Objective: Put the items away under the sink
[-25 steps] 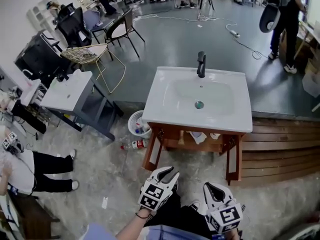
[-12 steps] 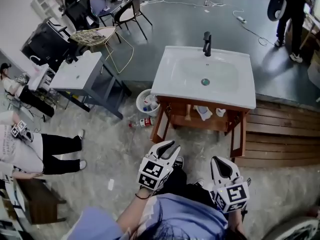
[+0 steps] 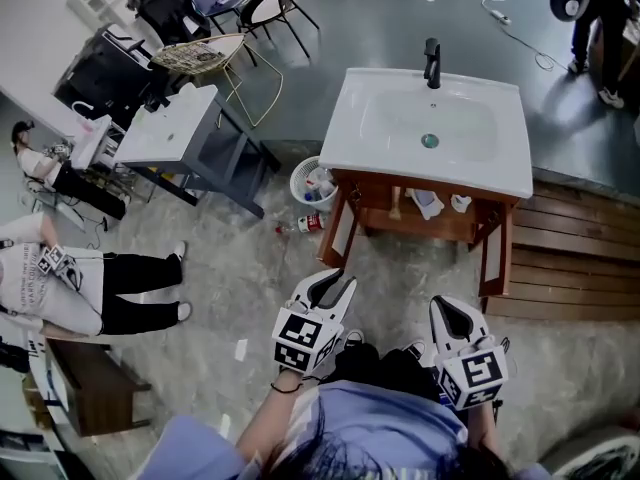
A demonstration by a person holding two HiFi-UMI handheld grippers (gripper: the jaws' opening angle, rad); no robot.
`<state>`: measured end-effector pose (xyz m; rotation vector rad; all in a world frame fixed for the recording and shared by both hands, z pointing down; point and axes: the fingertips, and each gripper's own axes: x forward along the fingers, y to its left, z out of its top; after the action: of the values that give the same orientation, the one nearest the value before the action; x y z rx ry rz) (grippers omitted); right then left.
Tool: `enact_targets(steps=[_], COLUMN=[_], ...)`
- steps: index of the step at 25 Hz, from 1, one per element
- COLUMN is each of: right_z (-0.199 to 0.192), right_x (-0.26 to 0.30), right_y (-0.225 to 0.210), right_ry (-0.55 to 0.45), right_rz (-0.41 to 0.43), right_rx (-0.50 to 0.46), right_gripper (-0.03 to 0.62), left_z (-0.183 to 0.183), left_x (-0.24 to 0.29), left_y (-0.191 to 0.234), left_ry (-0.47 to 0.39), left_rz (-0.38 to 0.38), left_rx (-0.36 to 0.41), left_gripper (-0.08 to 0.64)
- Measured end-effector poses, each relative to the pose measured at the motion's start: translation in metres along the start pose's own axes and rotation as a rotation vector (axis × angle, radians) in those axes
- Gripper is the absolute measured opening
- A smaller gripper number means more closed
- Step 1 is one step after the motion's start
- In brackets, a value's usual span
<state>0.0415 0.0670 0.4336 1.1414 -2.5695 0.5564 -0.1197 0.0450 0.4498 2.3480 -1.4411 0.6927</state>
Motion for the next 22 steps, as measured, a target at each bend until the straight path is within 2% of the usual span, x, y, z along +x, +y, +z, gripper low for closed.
enact_targets(steps=[5, 10, 14, 22], right_z=[0.000, -0.005, -0.010, -0.020], right_x=[0.009, 0.014, 0.018, 0.008], right_y=[0.004, 0.012, 0.041, 0.126], right_ry=[0.024, 0.035, 0.031, 0.008], right_rz=[0.022, 0.011, 0.017, 0.021], right_rx=[-0.029, -0.018, -0.006, -0.008], right_gripper=[0.015, 0.015, 0.015, 0.015], left_z=[-0.007, -0.024, -0.031, -0.057], left_x=[-0.013, -0.028, -0.050, -0.113], left_y=[0.016, 0.018, 0.020, 0.010], left_ry=[0.002, 0.016, 0.014, -0.015], left_rz=[0.031, 0.010, -0.013, -0.077], left_rx=[-0.024, -0.017, 0.024, 0.082], left_gripper=[0.104, 0.104, 0.104, 0.104])
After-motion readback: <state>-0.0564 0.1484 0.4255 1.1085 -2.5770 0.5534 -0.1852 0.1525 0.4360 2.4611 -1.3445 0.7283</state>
